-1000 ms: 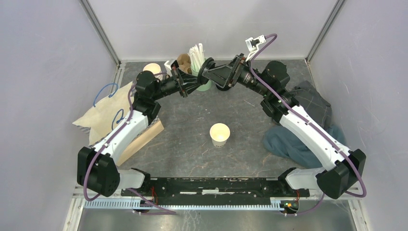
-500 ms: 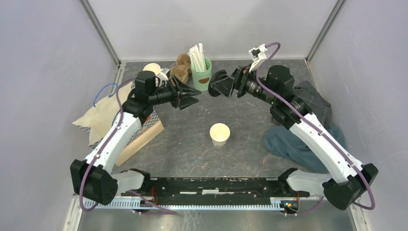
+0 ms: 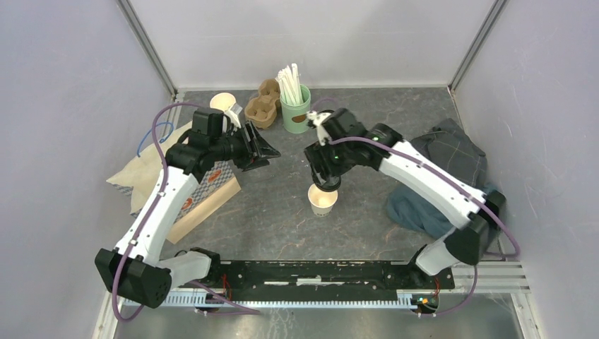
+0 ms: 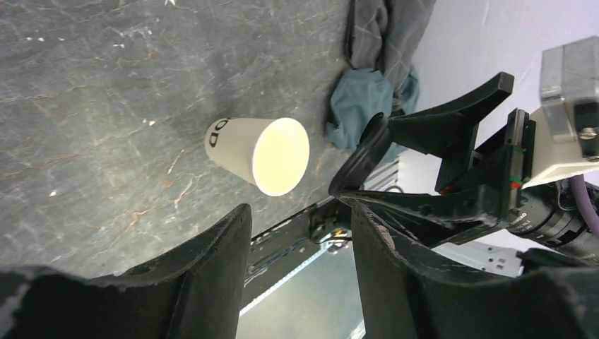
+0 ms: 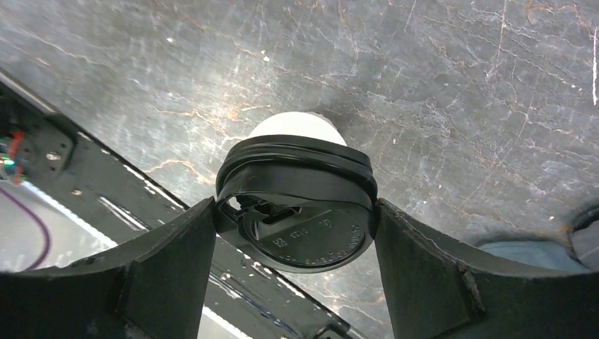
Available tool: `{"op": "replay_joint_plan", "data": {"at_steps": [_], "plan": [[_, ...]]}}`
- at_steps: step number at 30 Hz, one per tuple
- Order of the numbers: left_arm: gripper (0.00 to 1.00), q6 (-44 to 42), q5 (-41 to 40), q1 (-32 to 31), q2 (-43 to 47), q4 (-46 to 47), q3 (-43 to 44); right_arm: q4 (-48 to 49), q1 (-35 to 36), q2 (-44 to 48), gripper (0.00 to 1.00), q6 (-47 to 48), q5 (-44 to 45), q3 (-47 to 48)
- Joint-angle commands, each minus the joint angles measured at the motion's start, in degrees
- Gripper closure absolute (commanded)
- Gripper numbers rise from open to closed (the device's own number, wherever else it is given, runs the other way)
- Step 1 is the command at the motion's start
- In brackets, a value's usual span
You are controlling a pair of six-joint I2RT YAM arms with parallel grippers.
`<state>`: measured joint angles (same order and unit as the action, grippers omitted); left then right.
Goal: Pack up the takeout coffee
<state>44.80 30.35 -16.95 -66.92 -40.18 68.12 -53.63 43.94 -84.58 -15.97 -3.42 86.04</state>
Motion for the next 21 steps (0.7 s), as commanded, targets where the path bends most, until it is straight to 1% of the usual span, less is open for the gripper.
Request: {"op": "replay_joint_plan", "data": {"at_steps": [1, 6, 11, 21], "plan": [[0.39, -8.3, -2.0, -0.1, 0.5, -3.9, 1.8, -10.1, 4.9, -6.8, 0.19, 2.4, 9.3, 7.8], [0.39, -10.6, -3.8, -0.6, 0.3, -5.4, 3.2, -10.0, 7.4, -11.7, 0.18, 1.4, 9.2, 9.4], [0.39, -11.6, -4.2, -1.1, 0.2, -5.7, 3.8, -10.9, 8.2, -15.1, 0.18, 1.8, 10.2, 11.1], [0.38, -12.2, -3.9, -1.4, -0.6, -5.7, 4.3, -11.6, 8.2, -17.3, 0.16, 2.9, 10.7, 10.9]]}}
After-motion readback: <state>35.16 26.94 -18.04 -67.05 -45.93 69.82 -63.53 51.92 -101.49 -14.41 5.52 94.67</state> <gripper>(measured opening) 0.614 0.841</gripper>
